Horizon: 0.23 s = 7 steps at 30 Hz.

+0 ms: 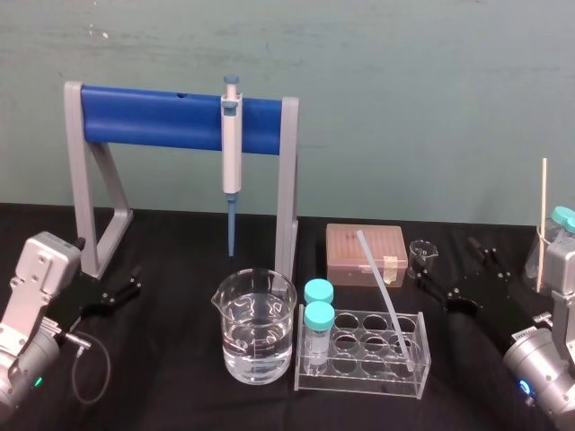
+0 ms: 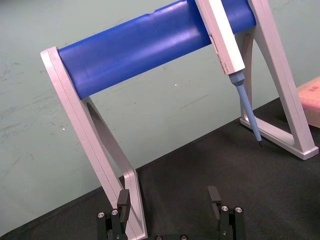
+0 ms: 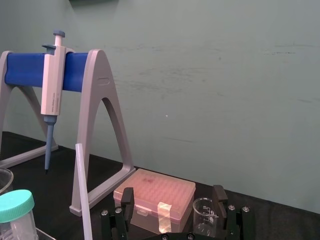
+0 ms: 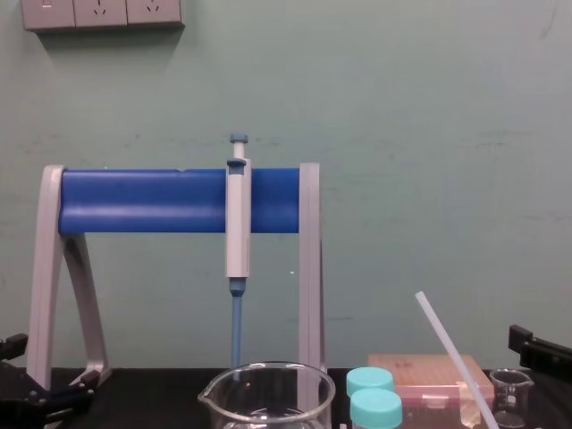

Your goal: Pick up the stirring rod with one hand, then place it down.

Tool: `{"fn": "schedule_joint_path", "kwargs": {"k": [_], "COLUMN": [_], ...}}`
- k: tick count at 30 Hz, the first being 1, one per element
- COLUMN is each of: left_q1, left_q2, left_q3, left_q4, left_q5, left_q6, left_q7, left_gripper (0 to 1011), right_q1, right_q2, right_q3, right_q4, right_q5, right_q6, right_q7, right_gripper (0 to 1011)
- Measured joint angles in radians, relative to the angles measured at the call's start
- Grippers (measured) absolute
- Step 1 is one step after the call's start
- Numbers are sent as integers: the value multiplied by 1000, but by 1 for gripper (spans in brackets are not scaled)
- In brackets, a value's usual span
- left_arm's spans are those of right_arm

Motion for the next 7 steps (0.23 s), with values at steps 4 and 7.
{"fn": "schedule_joint_path", "kwargs": {"k": [4,7], "left_q1": [0,0], "left_q2": [0,0], "left_q3": [0,0], "left_q4": [0,0], "left_q5": [0,0], "left_q6": [0,0], "left_q7": [0,0], "left_gripper": [1001,1000], "right_q1": [0,0], "right_q2": [0,0], "right_q3": [0,0], "right_q4": [0,0], "right_q5": [1,1], "right_q6": [-1,-1], "right_q7": [0,0], "right_gripper": [1003,1003]}}
